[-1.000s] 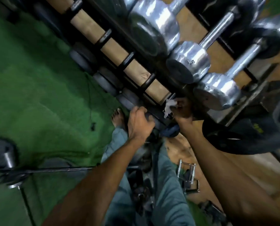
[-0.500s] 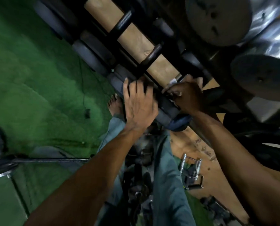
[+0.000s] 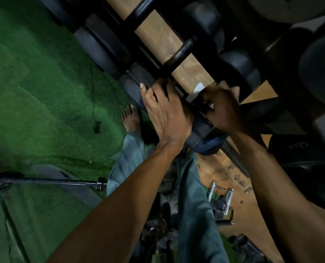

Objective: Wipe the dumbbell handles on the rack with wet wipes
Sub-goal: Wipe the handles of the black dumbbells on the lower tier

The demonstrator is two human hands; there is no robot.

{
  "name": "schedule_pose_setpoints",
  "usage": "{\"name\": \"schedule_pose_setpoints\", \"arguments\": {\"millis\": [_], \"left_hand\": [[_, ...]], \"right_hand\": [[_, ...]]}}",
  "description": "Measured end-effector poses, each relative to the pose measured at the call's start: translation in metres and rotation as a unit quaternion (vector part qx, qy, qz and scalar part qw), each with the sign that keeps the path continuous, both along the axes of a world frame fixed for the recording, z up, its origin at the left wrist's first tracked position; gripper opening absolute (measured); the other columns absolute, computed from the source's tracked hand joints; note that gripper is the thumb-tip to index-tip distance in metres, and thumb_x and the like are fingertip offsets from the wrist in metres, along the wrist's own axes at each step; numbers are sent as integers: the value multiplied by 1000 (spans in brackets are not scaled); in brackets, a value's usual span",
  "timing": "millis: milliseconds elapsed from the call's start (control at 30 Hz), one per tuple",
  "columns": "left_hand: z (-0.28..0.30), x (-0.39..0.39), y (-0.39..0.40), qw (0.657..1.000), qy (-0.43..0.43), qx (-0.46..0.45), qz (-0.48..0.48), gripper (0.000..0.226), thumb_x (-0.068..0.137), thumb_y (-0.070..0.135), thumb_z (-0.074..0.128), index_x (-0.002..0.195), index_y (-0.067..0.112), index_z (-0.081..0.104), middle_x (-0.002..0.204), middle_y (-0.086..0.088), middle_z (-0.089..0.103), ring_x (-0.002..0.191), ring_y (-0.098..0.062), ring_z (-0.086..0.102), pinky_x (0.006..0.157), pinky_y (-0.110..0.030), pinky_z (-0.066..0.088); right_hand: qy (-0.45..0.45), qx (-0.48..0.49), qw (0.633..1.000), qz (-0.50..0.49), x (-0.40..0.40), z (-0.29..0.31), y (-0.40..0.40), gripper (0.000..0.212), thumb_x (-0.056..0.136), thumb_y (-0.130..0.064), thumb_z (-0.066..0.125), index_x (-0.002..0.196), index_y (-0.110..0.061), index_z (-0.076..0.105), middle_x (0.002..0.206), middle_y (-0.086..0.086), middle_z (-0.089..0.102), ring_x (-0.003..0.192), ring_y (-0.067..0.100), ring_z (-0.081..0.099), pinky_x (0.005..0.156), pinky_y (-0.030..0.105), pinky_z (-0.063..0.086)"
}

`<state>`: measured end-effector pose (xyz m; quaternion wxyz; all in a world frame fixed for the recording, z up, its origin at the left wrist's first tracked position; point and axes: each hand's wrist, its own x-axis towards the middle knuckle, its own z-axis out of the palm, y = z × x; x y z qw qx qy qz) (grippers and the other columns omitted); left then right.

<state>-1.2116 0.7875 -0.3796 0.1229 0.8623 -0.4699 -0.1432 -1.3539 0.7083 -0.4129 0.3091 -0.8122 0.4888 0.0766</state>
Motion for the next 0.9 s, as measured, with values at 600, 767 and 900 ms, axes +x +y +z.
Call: {"name": "schedule_pose_setpoints", "arguments": {"millis": [600, 767, 900], "left_hand": [[2, -3, -5, 991, -56, 110, -52, 66, 66, 35, 48, 127, 9, 55, 126, -17, 50, 117, -40, 46, 125, -58, 7], [2, -4, -6, 992, -61, 102, -45, 59, 70, 31, 42, 123, 10, 57, 125, -17, 52, 116, -40, 48, 125, -57, 8], [1, -4, -7, 991, -69, 107, -42, 52, 73, 31, 44, 119, 12, 59, 123, -15, 53, 112, -40, 49, 125, -57, 7]], "right_hand": [[-200, 336, 751, -533, 1, 3, 22, 16, 53, -7, 53, 57, -22, 58, 53, -6, 52, 55, 12, 51, 56, 26, 38], [-258, 427, 643, -581, 8, -1, 18, 5, 58, -11, 56, 57, -16, 54, 58, -1, 53, 58, 12, 56, 61, 26, 45], [-303, 422, 593, -615, 8, -7, 10, 12, 58, -8, 56, 69, -10, 59, 76, 9, 60, 75, 26, 60, 78, 33, 48]]}}
